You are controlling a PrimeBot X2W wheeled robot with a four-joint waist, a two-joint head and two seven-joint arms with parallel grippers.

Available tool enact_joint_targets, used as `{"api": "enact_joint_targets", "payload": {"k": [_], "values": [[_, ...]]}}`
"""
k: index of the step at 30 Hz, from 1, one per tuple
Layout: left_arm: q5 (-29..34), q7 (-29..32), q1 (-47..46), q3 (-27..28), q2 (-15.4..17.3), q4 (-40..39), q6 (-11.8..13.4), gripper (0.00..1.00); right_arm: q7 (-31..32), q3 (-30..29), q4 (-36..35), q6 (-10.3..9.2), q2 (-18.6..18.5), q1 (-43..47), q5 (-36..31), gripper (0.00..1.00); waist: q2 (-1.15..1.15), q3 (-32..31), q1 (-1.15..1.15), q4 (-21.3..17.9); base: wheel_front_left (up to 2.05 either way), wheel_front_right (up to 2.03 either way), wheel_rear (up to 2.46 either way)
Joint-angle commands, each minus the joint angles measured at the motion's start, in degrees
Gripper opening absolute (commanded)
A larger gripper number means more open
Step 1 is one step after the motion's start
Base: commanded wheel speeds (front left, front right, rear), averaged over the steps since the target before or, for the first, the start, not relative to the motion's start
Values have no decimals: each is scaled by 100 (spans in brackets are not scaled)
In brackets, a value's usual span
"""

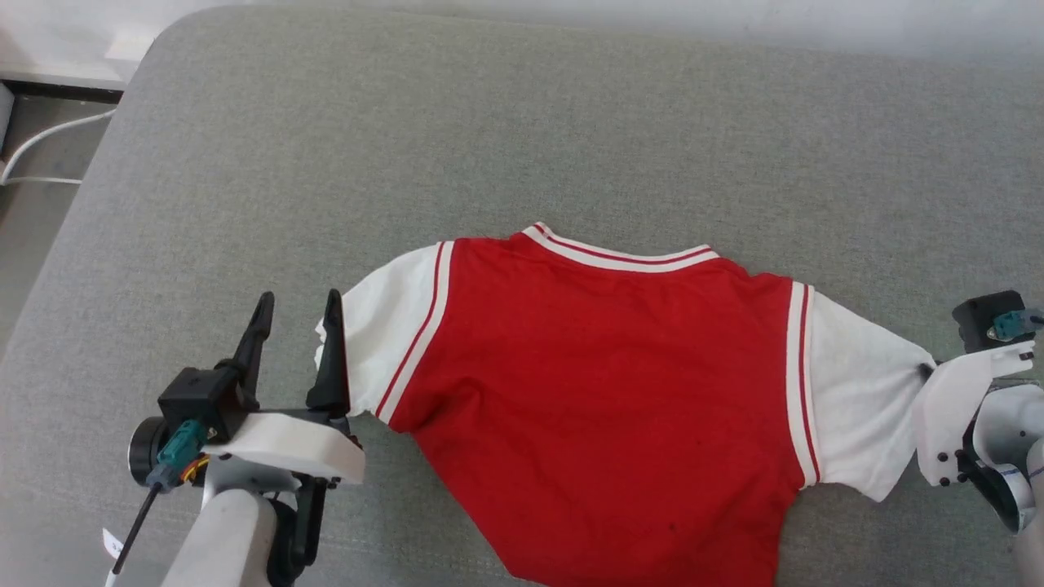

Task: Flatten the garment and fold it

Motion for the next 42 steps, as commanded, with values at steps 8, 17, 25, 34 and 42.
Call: {"api": "enact_joint_targets", "payload": {"k": [8,17,25,34,42], "values": [[11,49,127,92,168,189,-136,100,-256,-488,122,-14,-333,292,-340,0,0,-321,0,-271,0,0,0],[-110,1316,-86,-172,468,567,-359,100,-1099,-380,-491,-14,-371,462,50,100,0,-342,0,-714,0,0,0],[-74,2371,-616,-354,806,957,-486,100,-1793,-680,-1404,-14,88,646,265,100,0,-118,0,-1085,0,0,0],[180,3441,-1334,-589,1378,1527,-684,100,-1794,-913,-2448,-14,565,1048,115,100,0,221,0,-1430,0,0,0],[-254,4785,-1556,-856,1597,2016,-1100,100,-1741,-970,-2649,-14,884,1129,-70,100,0,420,0,-1570,0,0,0]]}}
